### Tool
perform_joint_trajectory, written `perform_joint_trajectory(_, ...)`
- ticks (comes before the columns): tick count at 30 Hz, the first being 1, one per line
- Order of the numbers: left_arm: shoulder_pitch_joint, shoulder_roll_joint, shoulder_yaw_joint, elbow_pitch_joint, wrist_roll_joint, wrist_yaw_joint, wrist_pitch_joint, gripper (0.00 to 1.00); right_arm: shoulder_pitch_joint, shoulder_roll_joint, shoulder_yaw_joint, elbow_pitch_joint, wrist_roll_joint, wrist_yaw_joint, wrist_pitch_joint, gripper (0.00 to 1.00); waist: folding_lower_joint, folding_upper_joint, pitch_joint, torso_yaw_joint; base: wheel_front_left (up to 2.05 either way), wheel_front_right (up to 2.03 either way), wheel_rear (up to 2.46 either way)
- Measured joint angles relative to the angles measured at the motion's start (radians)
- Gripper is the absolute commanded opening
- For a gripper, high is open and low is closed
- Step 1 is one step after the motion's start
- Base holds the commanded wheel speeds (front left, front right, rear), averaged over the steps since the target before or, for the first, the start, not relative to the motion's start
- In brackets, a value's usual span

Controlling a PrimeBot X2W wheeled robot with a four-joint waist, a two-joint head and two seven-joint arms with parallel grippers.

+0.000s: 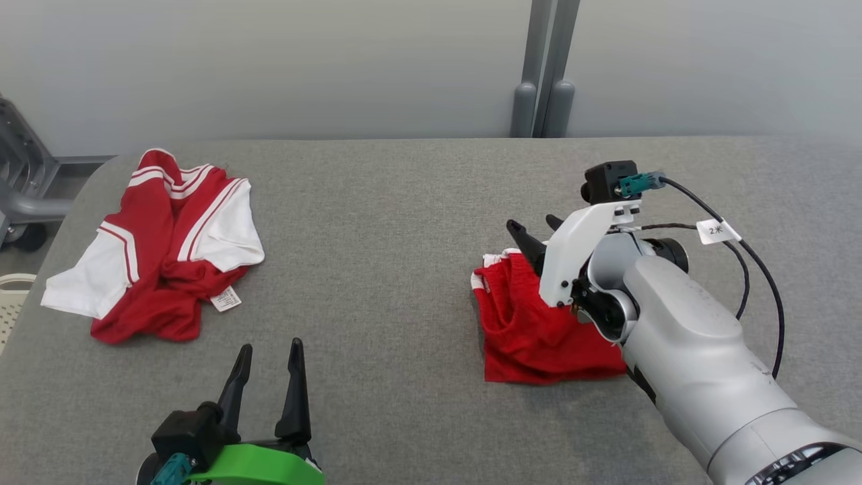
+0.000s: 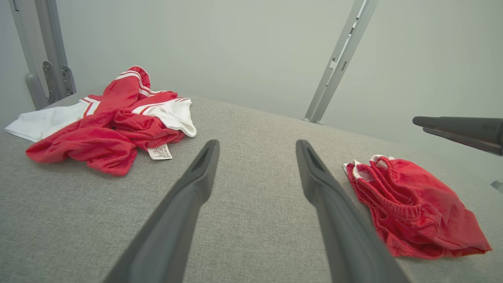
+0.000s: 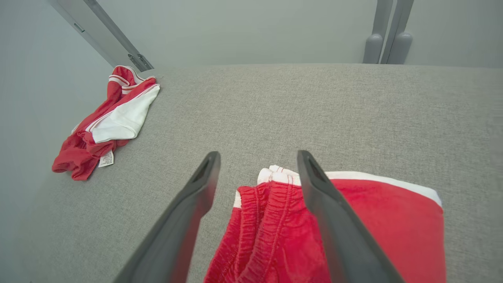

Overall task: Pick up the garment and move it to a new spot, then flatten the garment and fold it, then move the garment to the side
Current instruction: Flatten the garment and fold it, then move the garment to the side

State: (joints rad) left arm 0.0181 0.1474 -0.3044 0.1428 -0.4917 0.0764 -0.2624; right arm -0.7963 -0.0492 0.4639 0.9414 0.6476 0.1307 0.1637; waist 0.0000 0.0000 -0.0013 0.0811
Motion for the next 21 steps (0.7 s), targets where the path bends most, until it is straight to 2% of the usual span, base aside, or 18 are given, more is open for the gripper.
perform_joint_trajectory(3, 0.002, 0.004, 0.0, -0.009, 0.001, 0.003, 0.0, 1.0, 0.003, -0.017, -0.017, -0.011, -0.031, 0.0, -0.019, 1.0, 0.0, 0.0, -0.006, -0.015, 0.0, 0.0, 0.0)
perform_joint_trajectory(8, 0.013, 0.008, -0.006, -0.024, 0.003, 0.011, 0.002, 1.0, 0.078, -0.102, -0.03, -0.105, -0.029, 0.0, -0.022, 1.0, 0.0, 0.0, -0.014, -0.039, 0.0, 0.0, 0.0)
perform_joint_trajectory(13, 0.02, 0.007, -0.014, -0.037, 0.003, 0.013, 0.006, 1.0, 0.188, -0.175, -0.097, -0.192, 0.009, 0.0, -0.026, 1.0, 0.0, 0.0, -0.016, -0.064, 0.0, 0.0, 0.0)
perform_joint_trajectory(17, 0.023, 0.003, -0.021, -0.042, 0.003, 0.018, 0.007, 1.0, 0.279, -0.195, -0.148, -0.228, 0.012, 0.0, -0.025, 1.0, 0.0, 0.0, -0.011, -0.077, 0.0, 0.0, 0.0)
perform_joint_trajectory(21, 0.023, 0.003, -0.026, -0.046, 0.002, 0.018, 0.014, 1.0, 0.334, -0.188, -0.181, -0.24, 0.004, 0.0, -0.007, 1.0, 0.0, 0.0, 0.002, -0.08, 0.0, 0.0, 0.0)
